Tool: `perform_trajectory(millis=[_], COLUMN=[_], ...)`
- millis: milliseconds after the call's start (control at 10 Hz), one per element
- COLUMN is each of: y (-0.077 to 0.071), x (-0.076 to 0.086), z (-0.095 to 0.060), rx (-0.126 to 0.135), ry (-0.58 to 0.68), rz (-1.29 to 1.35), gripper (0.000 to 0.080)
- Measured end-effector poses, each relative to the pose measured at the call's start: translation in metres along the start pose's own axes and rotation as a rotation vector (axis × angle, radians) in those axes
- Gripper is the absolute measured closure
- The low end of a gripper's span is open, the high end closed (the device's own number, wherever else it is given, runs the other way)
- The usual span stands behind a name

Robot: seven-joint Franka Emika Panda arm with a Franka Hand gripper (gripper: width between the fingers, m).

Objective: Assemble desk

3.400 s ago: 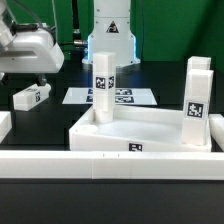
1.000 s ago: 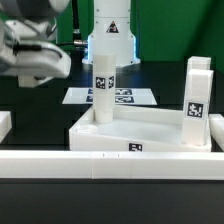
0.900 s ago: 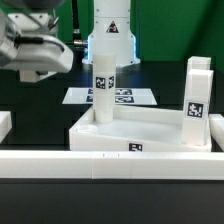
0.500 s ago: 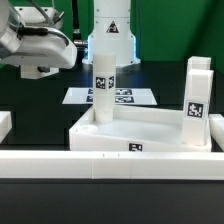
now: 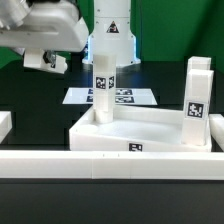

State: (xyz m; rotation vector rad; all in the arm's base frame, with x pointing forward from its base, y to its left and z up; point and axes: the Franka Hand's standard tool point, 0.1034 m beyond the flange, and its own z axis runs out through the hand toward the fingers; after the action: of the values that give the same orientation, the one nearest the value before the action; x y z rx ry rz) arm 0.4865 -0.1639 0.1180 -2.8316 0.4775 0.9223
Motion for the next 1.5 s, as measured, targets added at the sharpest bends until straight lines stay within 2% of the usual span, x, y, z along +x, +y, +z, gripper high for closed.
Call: perform_trajectory(millis=[100,200,400,700,800,900,1100,1200,1400,1500], y=[0.006,0.006,0.003,-0.023,-0.030,-0.030,-0.026,-0.024,-0.034,-0.043], x=[0.001,0.009,0.013,0.020,0.020,0.025,0.026,0.030,0.028,0.030], z=[0.001,-0.001,-0.005,-0.030,-0.034,-0.038,-0.035,-0.040,-0.046,-0.056], rx=[-0.006,-0.010,-0.013,-0.018,-0.019,-0.034,-0.046,-0.062,-0.062,-0.067], ry=[0.038,0.121,0.280,0.483,0.526,0.622,0.728,0.820,0.912,0.981], rz=[-0.005,-0.006,-0.014,-0.032,-0.031,-0.037,-0.029,-0.024,-0.025,-0.030], gripper=[0.0510,0.0510,0.0509,0.0509,0.0509,0.0509,0.0509,0.0509,0.0509,0.0509])
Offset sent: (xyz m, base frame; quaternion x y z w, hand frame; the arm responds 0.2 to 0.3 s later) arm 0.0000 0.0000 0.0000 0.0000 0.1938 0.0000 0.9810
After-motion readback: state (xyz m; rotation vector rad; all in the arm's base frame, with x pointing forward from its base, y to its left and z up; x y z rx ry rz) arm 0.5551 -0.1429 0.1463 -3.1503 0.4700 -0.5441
